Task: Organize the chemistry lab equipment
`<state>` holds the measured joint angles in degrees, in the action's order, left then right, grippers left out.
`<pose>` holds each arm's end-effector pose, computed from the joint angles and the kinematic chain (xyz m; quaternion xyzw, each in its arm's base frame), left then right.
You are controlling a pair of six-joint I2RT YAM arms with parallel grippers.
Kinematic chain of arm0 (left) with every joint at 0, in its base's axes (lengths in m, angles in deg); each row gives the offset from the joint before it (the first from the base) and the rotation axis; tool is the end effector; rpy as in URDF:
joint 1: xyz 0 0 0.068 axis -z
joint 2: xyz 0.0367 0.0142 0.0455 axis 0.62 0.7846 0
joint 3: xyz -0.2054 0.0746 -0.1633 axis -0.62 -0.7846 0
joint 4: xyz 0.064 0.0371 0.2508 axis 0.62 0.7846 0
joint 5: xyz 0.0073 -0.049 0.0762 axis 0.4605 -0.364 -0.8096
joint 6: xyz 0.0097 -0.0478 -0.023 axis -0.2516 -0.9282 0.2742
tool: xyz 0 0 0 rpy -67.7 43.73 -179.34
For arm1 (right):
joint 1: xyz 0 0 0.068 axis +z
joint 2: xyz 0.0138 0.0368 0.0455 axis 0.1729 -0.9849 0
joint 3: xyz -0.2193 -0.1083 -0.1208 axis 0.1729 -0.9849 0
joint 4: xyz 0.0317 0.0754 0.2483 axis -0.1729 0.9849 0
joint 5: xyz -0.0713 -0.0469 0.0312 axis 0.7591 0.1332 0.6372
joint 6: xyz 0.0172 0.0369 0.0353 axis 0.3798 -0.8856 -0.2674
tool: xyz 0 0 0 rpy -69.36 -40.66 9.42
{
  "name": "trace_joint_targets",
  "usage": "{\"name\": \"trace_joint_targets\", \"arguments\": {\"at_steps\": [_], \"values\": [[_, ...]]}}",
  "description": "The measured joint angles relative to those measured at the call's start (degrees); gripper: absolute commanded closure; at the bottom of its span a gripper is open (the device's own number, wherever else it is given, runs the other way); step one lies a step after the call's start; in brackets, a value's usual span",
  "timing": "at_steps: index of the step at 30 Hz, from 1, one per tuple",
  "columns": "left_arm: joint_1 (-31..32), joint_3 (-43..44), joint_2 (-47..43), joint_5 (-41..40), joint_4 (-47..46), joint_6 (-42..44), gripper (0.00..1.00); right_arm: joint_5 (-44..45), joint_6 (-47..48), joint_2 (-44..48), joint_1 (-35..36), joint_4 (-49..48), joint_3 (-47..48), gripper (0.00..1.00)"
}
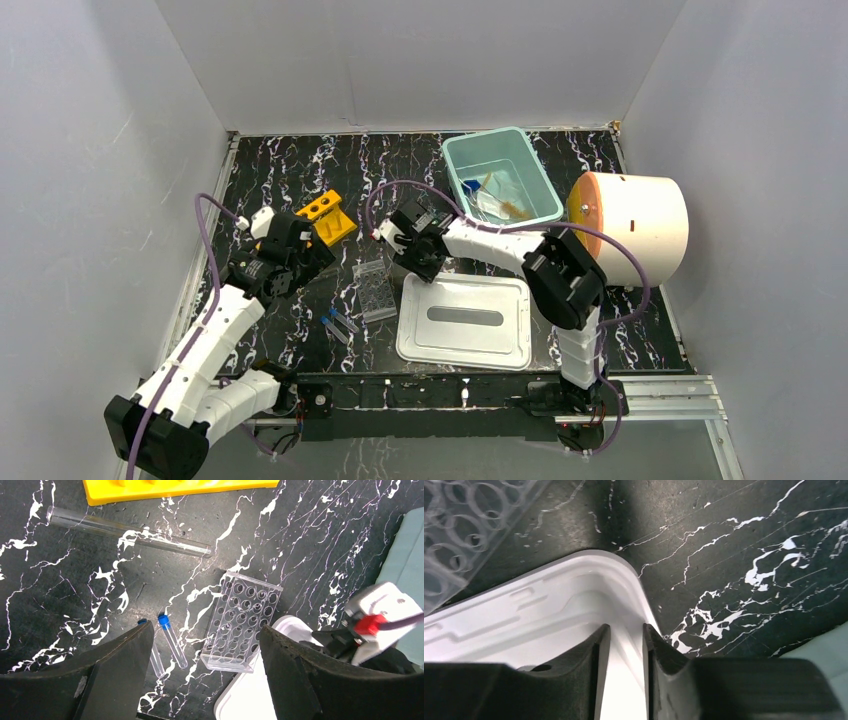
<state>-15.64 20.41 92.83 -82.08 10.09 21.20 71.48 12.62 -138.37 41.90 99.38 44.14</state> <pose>0.1784 -0.0614 0.3005 -0.3200 0.8596 -0.1051 0.3842 0.2525 0.3198 0.1988 -0.5251 0.8207 0.0590 0.2173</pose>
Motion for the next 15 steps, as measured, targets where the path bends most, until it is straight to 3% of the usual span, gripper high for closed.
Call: {"name": "trace_joint_targets", "arguments": {"at_steps": [8, 15], "values": [[0.0, 0.4, 0.2, -0.1, 0.0, 1.7, 0.26, 2.0, 2.2, -4.2, -0.3, -0.1, 2.1, 0.58], [0.0, 0.9, 0.1, -0.6, 0.3, 2.2, 0.24, 1.4, 3.7, -4.5, -0.5, 0.0, 2.5, 0.62]]}}
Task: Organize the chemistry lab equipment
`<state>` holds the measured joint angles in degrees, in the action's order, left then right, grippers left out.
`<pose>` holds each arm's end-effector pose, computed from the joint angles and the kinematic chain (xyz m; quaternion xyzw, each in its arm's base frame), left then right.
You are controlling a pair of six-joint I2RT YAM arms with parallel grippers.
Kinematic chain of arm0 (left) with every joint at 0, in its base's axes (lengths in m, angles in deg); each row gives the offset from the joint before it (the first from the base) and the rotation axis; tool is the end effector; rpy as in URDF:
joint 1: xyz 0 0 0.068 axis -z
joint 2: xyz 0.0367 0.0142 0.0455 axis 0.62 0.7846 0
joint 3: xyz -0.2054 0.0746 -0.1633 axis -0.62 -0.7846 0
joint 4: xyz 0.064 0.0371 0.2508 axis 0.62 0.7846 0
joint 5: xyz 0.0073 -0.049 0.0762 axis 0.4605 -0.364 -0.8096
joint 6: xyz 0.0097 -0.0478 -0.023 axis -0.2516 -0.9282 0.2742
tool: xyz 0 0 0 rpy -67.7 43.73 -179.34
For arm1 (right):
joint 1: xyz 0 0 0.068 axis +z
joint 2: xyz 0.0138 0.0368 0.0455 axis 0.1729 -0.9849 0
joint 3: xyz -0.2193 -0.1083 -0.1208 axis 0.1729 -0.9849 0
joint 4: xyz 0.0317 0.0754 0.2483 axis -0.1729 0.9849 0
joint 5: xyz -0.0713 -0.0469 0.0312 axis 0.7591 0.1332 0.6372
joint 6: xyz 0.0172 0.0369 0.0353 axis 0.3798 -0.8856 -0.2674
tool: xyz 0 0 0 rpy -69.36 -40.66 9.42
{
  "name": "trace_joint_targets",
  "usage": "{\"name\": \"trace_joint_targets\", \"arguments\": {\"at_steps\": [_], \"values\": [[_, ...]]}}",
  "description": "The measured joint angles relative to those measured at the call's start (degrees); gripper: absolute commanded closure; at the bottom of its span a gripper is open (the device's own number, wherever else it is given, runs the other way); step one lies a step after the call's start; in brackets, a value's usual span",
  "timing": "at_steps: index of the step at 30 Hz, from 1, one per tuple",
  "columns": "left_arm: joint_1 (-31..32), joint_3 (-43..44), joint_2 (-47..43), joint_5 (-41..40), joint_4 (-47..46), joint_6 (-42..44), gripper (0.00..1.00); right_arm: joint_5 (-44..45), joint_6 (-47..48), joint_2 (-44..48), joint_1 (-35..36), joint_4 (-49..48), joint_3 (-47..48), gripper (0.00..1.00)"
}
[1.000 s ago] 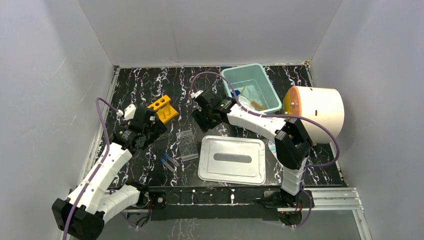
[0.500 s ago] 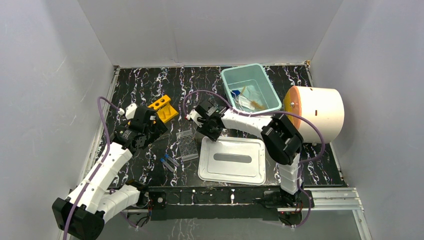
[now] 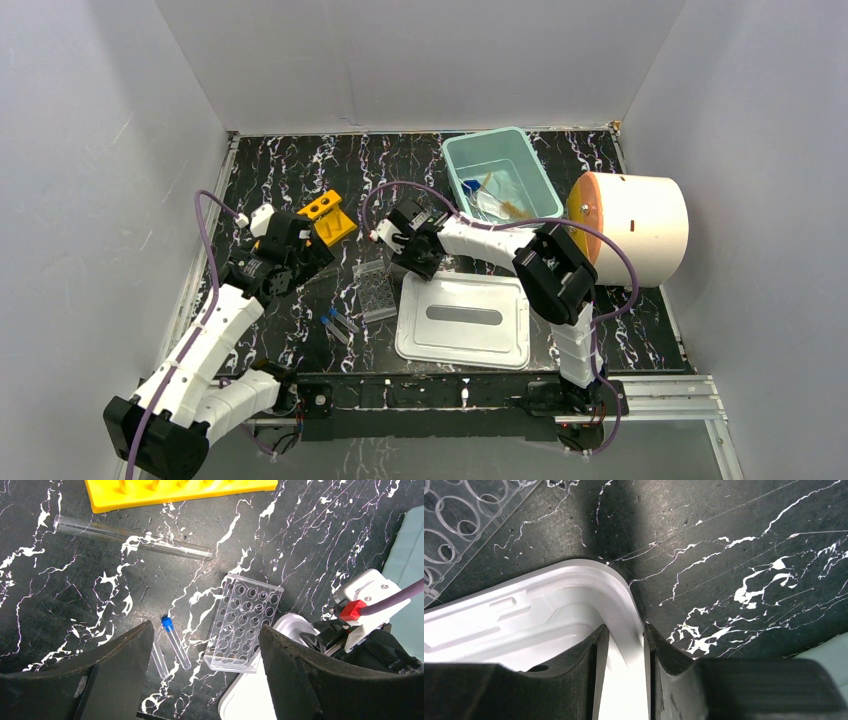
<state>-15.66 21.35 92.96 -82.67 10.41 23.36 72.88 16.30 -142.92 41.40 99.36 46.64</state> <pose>0.1789 -0.0612 0.3051 -0.3058 0.8625 -0.0965 0.3916 0.2643 0.3275 0.1802 -0.5478 0.8101 0.0345 0.2062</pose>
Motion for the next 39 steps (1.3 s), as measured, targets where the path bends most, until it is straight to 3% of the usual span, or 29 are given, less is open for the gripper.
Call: {"name": "trace_joint_targets", "arguments": {"at_steps": [7, 20, 24, 39], "values": [[0.0, 0.2, 0.0, 0.0, 0.5, 0.4, 0.23, -5.2, 3.5, 0.1, -1.8, 0.2, 0.0, 0.8], [0.0, 0.2, -0.3, 2.5, -1.0, 0.7, 0.22, -10.8, 9.6, 7.5, -4.0, 3.4, -6.0, 0.87], [0.0, 0.1, -0.4, 4.5, -2.1, 0.9, 0.14, -11.1, 9.9, 11.4, -4.0, 3.6, -6.2, 0.89], [0.0, -8.9, -4.6, 22.5, -17.9, 2.6, 0.06, -9.4, 2.0, 14.5, -7.5, -0.8, -2.2, 0.9]]}}
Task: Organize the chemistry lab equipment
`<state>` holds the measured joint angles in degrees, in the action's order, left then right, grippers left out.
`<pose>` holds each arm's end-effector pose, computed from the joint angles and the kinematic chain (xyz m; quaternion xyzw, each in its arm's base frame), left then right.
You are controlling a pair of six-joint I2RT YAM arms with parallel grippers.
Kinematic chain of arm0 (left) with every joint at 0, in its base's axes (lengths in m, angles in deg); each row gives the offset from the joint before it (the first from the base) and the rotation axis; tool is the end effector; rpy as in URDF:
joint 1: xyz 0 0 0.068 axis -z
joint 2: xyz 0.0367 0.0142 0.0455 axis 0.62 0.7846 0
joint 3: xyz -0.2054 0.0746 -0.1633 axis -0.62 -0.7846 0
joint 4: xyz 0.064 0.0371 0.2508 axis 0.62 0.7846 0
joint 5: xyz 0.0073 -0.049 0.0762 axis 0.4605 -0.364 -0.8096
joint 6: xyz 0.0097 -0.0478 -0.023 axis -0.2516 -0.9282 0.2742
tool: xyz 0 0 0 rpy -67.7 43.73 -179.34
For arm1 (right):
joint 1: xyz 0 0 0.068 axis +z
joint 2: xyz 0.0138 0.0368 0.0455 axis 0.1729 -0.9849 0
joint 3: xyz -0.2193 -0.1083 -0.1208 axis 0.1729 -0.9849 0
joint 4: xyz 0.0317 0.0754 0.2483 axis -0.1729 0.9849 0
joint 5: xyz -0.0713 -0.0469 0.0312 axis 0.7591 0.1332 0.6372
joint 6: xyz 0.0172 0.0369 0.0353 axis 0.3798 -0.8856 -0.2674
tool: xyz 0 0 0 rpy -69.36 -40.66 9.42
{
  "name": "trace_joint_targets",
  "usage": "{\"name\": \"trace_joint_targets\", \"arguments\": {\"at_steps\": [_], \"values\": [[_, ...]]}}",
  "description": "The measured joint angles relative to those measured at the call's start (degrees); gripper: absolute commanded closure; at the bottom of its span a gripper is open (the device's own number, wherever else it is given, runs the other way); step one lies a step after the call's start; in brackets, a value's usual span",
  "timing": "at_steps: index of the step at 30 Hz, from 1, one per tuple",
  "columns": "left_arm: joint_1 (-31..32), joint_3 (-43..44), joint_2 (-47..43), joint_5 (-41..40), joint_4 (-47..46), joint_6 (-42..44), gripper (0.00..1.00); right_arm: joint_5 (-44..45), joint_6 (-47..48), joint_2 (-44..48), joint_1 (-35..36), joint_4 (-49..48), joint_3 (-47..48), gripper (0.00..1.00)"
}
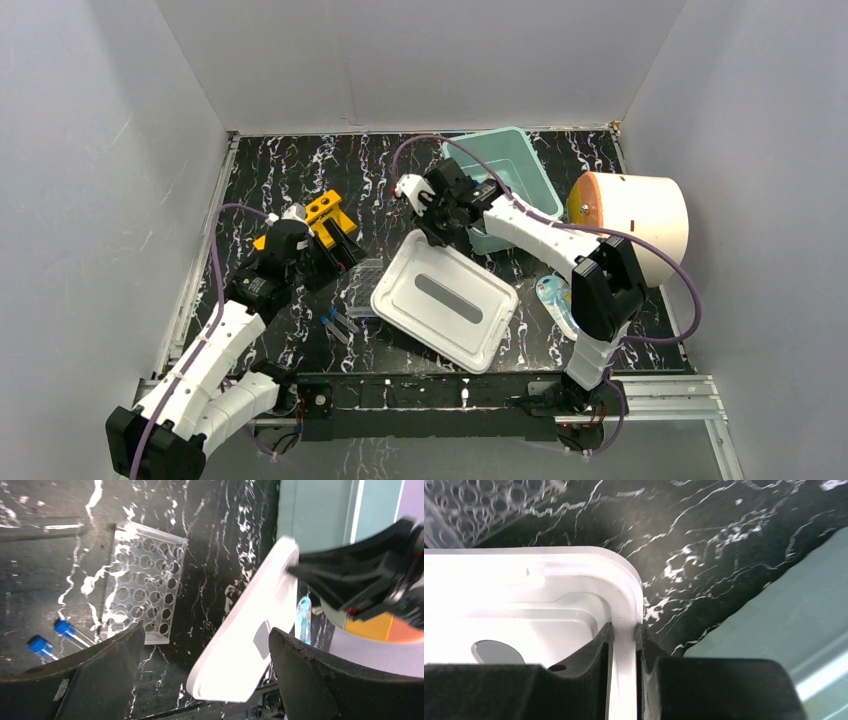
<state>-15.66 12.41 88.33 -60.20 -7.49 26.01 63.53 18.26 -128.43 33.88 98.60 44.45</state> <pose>0.1776 -0.0755 0.2918 -0.2044 0.8524 -0.2994 0.3768 0.2777 0.2719 0.2672 -0.5111 0.7974 0.1169 0.2989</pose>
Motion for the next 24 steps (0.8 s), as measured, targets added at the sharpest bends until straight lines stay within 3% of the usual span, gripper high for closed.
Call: {"name": "trace_joint_targets", "arguments": {"at_steps": [14, 24], "values": [[0.0, -9.4, 0.0, 11.2, -19.5, 0.7, 0.06, -3.0, -12.2, -0.6, -8.7, -3.1, 8.4, 0.9], [0.0, -16.5, 5.0, 16.7, -39.4, 1.2, 0.25, -8.2, -19.2, -2.7, -12.8, -3.9, 10.2, 0.91]]}}
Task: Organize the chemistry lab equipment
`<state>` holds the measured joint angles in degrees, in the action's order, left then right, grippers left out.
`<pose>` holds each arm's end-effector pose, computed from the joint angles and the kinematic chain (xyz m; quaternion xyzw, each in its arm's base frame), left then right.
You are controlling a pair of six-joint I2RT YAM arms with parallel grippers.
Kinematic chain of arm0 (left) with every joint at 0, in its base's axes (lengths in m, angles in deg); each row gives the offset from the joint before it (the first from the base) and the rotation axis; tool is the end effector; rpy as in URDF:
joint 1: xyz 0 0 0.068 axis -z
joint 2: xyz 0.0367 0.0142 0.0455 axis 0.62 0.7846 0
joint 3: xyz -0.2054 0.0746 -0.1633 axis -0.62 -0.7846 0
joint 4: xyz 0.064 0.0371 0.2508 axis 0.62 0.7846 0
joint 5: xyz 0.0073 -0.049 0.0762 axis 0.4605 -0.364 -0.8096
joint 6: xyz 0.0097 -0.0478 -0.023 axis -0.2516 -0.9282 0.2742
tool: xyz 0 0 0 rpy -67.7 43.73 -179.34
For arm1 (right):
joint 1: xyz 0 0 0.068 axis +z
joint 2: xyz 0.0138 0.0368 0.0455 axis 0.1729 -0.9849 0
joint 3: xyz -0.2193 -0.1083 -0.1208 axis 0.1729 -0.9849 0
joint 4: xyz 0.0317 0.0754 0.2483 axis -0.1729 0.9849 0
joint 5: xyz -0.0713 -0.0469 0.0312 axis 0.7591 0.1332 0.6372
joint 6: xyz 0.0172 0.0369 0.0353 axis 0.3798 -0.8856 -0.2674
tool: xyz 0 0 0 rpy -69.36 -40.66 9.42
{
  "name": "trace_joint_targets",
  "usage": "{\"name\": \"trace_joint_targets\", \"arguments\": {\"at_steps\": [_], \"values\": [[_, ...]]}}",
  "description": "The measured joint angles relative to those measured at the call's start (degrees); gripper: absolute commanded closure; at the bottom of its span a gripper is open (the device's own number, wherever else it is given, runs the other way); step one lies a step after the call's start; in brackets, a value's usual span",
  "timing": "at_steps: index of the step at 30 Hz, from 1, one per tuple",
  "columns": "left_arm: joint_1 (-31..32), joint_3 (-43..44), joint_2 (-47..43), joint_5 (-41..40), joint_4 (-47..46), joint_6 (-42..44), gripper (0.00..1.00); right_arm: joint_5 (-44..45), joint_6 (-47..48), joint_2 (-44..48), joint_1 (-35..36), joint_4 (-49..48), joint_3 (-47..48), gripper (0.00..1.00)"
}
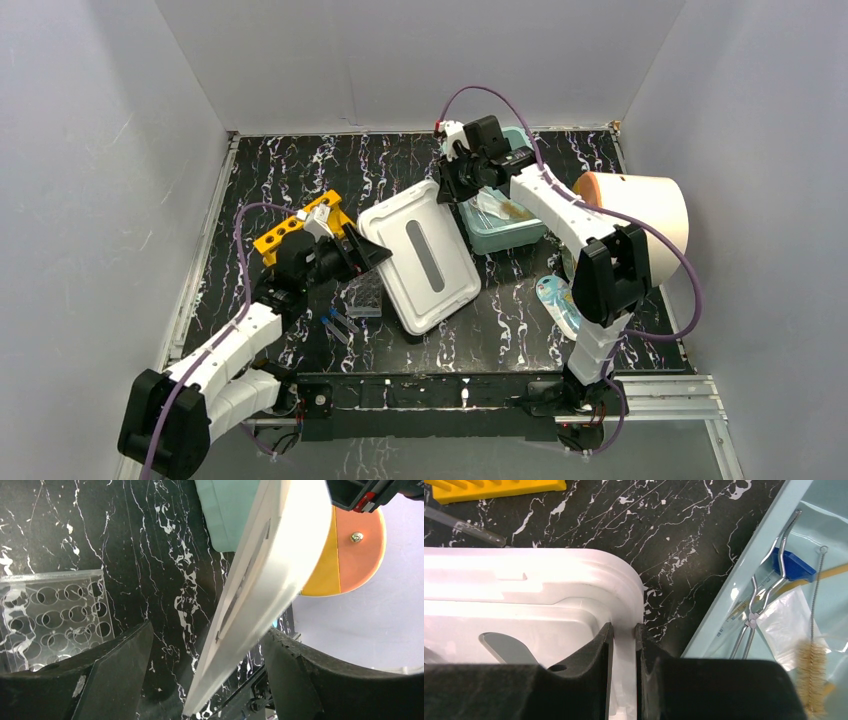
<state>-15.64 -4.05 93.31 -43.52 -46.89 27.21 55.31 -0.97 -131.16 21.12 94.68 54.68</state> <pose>0.1972 -0.0948 0.2439 -0.0846 0.7821 -0.4593 0.4126 0.3521 0.2225 0.3128 -0.2933 0.8576 0.2185 0.3617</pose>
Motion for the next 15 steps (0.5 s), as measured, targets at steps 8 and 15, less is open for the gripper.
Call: {"name": "trace_joint_targets", "arguments": {"at_steps": [8, 15], "values": [[0.0, -2.7, 1.5, 4.5, -10.5, 1.3, 0.52, -4.3, -4.0, -2.3, -1.7, -0.2, 2.3, 0.91], [0.0, -3.1, 1.4, 10.1, -14.4, 1.4, 0.99, -7.6, -7.8, -4.8, -3.6, -0.6, 5.8, 0.88]]}}
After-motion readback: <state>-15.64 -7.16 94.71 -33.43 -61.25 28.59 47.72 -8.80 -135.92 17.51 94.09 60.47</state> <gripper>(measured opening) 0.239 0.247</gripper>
